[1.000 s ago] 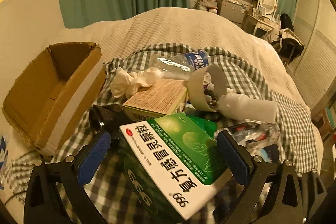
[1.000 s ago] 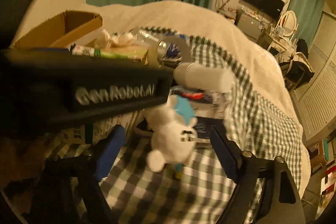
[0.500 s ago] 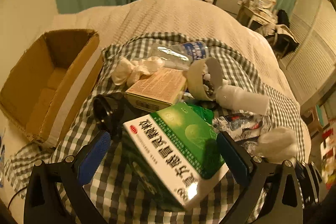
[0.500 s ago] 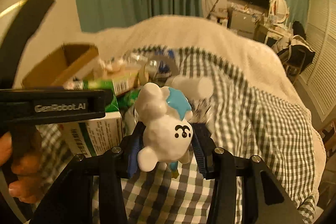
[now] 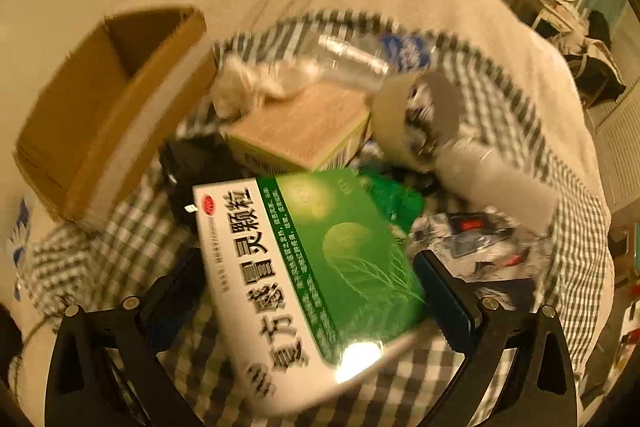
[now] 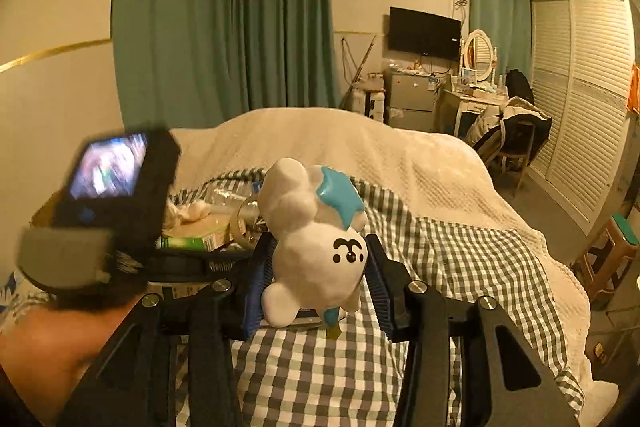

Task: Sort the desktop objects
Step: 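Grasp the medicine box with the left gripper while the right grasps the white figurine, then lift both held items and carry them over the cardboard box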

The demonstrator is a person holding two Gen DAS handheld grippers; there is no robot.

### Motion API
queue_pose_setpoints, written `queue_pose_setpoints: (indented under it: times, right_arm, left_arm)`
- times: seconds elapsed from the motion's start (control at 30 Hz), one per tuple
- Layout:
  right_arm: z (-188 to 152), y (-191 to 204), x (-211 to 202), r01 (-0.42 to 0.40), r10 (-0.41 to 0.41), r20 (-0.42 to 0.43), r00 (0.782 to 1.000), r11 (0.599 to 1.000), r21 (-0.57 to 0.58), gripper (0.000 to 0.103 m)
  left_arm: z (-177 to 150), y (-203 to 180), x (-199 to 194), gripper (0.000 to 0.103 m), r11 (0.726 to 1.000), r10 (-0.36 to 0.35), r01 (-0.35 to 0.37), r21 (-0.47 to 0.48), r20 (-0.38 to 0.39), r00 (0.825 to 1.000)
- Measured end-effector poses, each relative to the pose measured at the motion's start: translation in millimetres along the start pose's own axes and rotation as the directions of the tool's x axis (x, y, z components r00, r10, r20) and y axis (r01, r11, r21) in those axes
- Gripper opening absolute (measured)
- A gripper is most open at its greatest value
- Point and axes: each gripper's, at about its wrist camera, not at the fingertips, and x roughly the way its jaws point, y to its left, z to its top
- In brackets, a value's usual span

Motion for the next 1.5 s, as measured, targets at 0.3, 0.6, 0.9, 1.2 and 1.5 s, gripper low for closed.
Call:
queue_pose_setpoints:
  times: [0.3,0.6,0.9,1.2,1.5]
  right_arm:
    - [8.3,8.8,-3.3,-0.044,0.044,0.014,0.999,0.999,0.017,0.043]
    - [23.0,38.3,-15.6,-0.082,0.080,0.083,0.993,0.997,0.015,0.043]
    - [50.5,59.5,-26.0,-0.136,0.125,0.162,0.979,0.989,0.054,0.044]
    - [62.0,92.4,-16.1,-0.169,0.159,0.162,0.974,0.984,0.050,0.044]
    - [77.9,111.7,-16.5,-0.182,0.166,0.201,0.965,0.981,0.067,0.044]
  left_arm:
    - [-16.2,25.7,-14.5,0.097,0.992,-0.109,0.105,0.063,0.060,0.992]
    - [-17.5,51.9,-57.8,0.086,0.975,-0.190,0.158,0.157,0.218,0.957]
    - [-3.4,83.2,-95.4,0.084,0.970,-0.214,0.145,0.197,0.398,0.892]
    - [8.9,124.4,-109.2,0.084,0.974,-0.220,0.161,0.157,0.513,0.830]
    - [15.3,165.4,-140.7,0.084,0.968,-0.250,0.175,0.181,0.606,0.755]
